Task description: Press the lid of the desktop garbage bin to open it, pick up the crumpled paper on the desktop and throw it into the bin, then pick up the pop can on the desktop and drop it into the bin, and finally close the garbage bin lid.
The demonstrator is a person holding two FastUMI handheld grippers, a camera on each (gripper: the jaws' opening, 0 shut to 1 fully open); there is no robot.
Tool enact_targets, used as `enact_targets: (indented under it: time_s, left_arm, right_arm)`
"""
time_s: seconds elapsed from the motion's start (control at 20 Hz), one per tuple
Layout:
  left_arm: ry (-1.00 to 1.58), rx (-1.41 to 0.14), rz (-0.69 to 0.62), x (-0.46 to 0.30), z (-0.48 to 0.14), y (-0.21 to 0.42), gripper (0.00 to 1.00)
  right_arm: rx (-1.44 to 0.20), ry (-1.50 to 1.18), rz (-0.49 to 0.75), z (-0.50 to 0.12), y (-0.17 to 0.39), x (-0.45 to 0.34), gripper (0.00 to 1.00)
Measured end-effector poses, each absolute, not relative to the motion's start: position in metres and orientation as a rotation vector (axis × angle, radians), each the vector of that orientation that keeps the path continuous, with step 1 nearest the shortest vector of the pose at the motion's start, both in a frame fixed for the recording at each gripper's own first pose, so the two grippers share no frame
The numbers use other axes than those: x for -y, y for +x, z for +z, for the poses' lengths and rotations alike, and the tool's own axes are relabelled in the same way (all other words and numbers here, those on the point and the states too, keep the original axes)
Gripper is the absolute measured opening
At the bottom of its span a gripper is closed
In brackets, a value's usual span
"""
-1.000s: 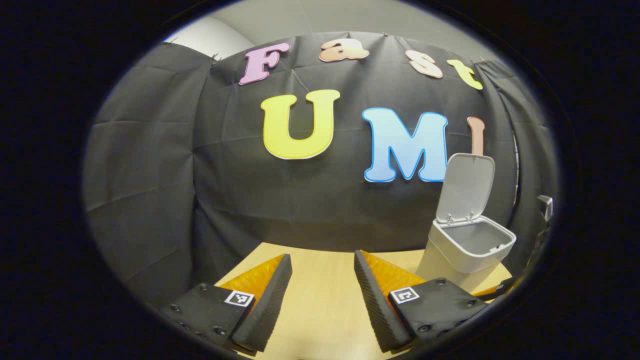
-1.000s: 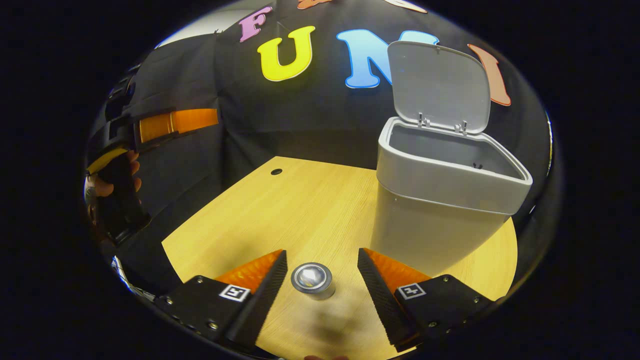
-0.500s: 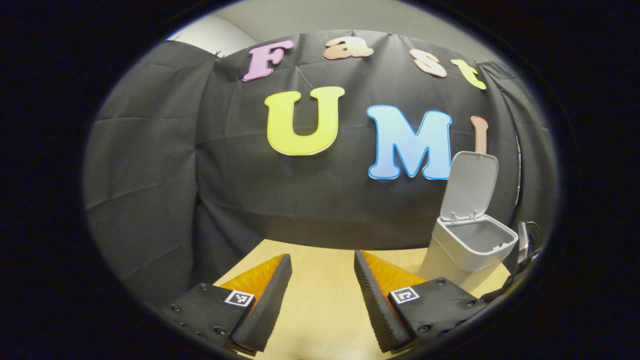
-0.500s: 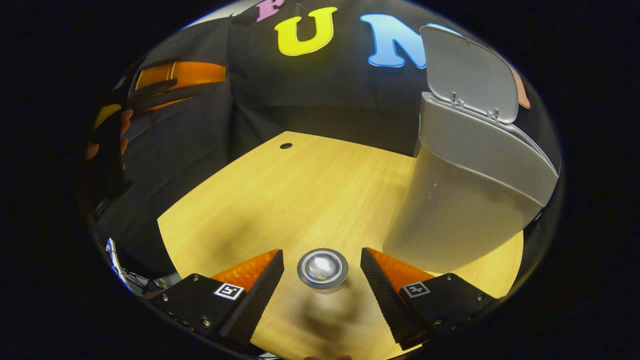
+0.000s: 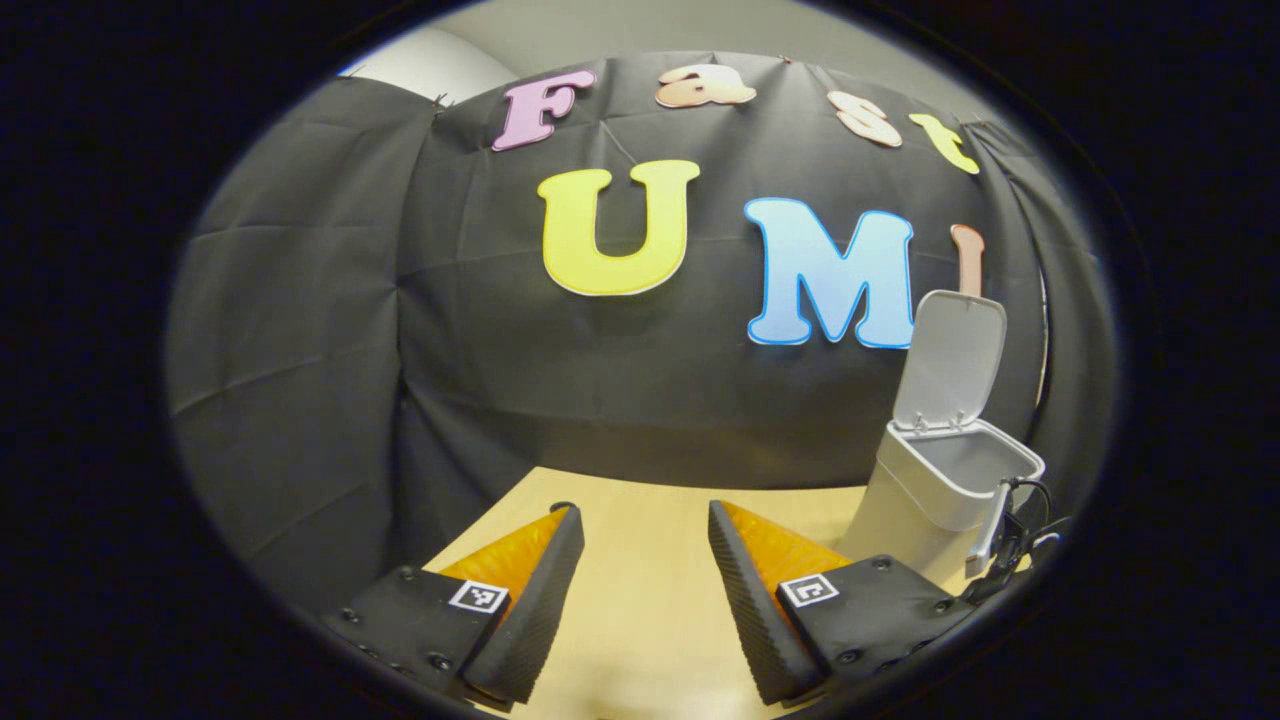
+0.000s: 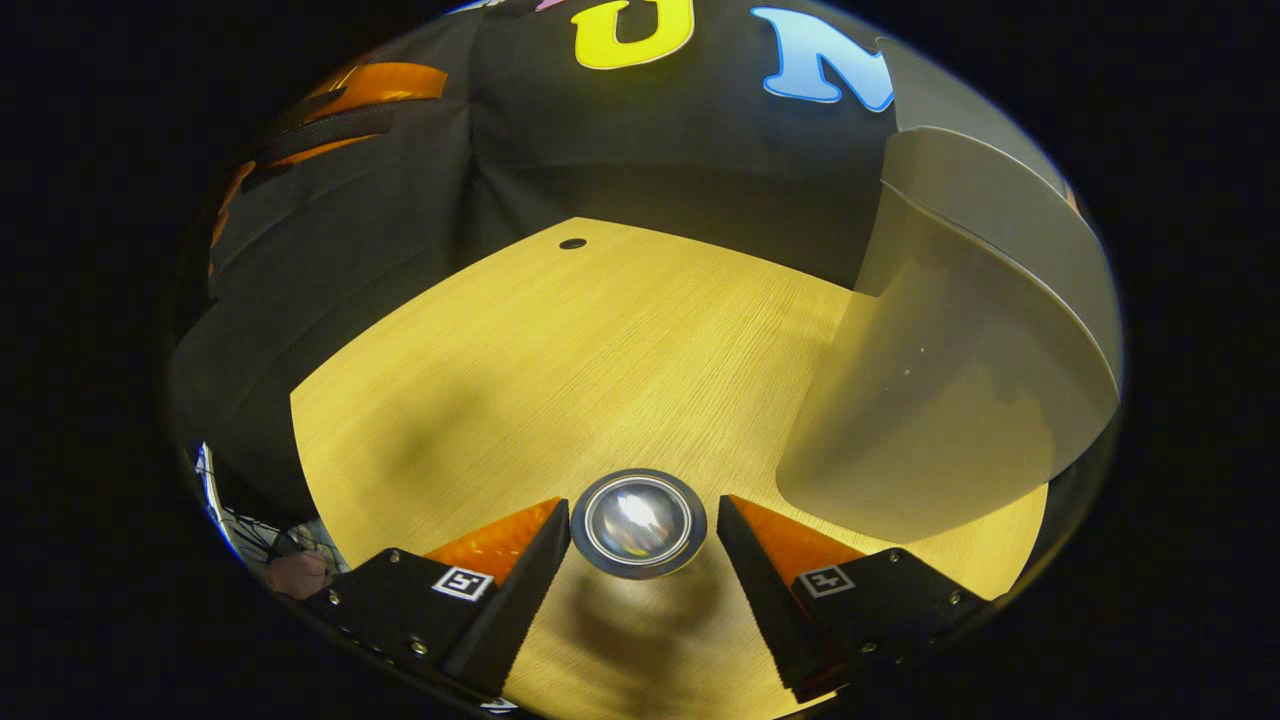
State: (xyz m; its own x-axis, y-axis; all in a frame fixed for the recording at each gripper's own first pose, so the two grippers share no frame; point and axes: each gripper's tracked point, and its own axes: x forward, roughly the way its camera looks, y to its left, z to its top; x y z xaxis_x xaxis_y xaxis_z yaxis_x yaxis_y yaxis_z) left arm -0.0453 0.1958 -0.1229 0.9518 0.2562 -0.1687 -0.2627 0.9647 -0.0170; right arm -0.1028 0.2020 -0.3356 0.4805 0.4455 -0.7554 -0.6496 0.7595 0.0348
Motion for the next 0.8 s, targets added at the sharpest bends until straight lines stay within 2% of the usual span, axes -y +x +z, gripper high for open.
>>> enact_targets:
  time_s: [0.05, 0.15, 0.3, 0.4, 0.5, 0.8]
  left_arm:
    - [-0.040, -0.167, 0.265, -0.198, -0.123, -0.045, 0.81]
    - [-0.044, -0.169, 0.263, -0.197, -0.125, -0.045, 0.87]
    - [-0.047, -0.174, 0.260, -0.197, -0.127, -0.044, 0.81]
    - [-0.051, -0.173, 0.250, -0.192, -0.127, -0.041, 0.87]
    - [-0.050, -0.172, 0.239, -0.186, -0.126, -0.039, 0.84]
    - [-0.047, -0.171, 0.219, -0.178, -0.127, -0.037, 0.87]
  right_arm:
    - [-0.836, -0.272, 0.683, -0.338, -0.103, -0.204, 0.89]
    - [-0.839, -0.266, 0.694, -0.336, -0.105, -0.205, 0.85]
    - [-0.818, -0.259, 0.690, -0.328, -0.103, -0.205, 0.86]
    - [-0.798, -0.244, 0.685, -0.317, -0.100, -0.203, 0.85]
    - [-0.769, -0.231, 0.680, -0.303, -0.099, -0.203, 0.86]
    - [-0.699, -0.211, 0.686, -0.271, -0.094, -0.207, 0.85]
